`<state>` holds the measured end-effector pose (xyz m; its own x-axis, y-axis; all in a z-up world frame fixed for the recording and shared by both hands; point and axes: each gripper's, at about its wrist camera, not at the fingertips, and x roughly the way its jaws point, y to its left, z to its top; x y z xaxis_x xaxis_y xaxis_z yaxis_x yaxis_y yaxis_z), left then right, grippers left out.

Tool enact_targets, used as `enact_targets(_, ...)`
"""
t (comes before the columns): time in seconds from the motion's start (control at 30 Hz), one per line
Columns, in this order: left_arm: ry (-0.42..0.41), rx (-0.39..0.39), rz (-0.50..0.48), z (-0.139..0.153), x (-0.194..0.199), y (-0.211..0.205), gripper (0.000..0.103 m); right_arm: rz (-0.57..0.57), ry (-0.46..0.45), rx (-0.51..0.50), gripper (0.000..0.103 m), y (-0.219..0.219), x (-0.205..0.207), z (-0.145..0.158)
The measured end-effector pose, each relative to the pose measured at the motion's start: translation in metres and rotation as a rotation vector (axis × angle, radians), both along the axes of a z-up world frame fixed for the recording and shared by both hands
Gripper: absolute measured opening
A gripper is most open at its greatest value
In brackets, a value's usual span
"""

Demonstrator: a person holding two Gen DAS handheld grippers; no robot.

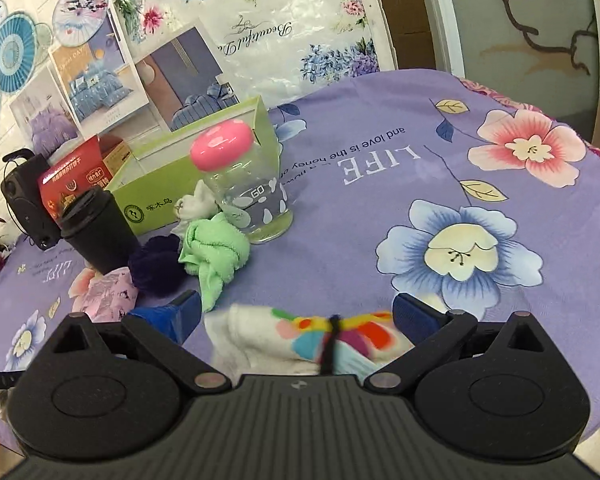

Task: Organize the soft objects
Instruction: 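Grasp the clear cotton swab bag with the left tool while the right tool reaches the sock bundle, then close the right tool on the white sock bundle while the left tool holds the swab bag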

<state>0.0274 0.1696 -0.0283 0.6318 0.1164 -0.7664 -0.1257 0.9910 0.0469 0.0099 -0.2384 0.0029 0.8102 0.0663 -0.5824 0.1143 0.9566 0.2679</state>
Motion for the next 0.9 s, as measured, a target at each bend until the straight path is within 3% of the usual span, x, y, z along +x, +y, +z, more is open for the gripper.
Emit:
enact_targets(0.1,0.015,0.021,-0.07,-0.003,-0.011,-0.008,0.09,0.015,0.043,-0.032,0.09,-0.005,-0.011,-0.002)
enact_targets(0.23,0.011,0.133,-0.17,-0.009,-0.012,-0.016,0.09,0.002,0.094,-0.029,0.09,-0.014,-0.023,-0.013)
enact_targets(0.43,0.041,0.084,-0.173,-0.024,0.006,-0.013,0.09,-0.052,0.115,-0.068,0.09,-0.017,-0.023,-0.025)
enact_targets(0.63,0.054,-0.032,-0.121,-0.028,0.01,0.002,0.09,-0.02,0.134,-0.025,0.09,-0.013,-0.014,-0.031)
enact_targets(0.73,0.056,-0.018,-0.124,-0.027,0.012,-0.002,0.09,-0.036,0.103,-0.018,0.09,-0.009,-0.011,-0.031)
enact_targets(0.9,0.06,-0.012,-0.121,-0.027,0.014,-0.002,0.09,-0.031,0.139,0.001,0.091,-0.001,0.011,-0.033)
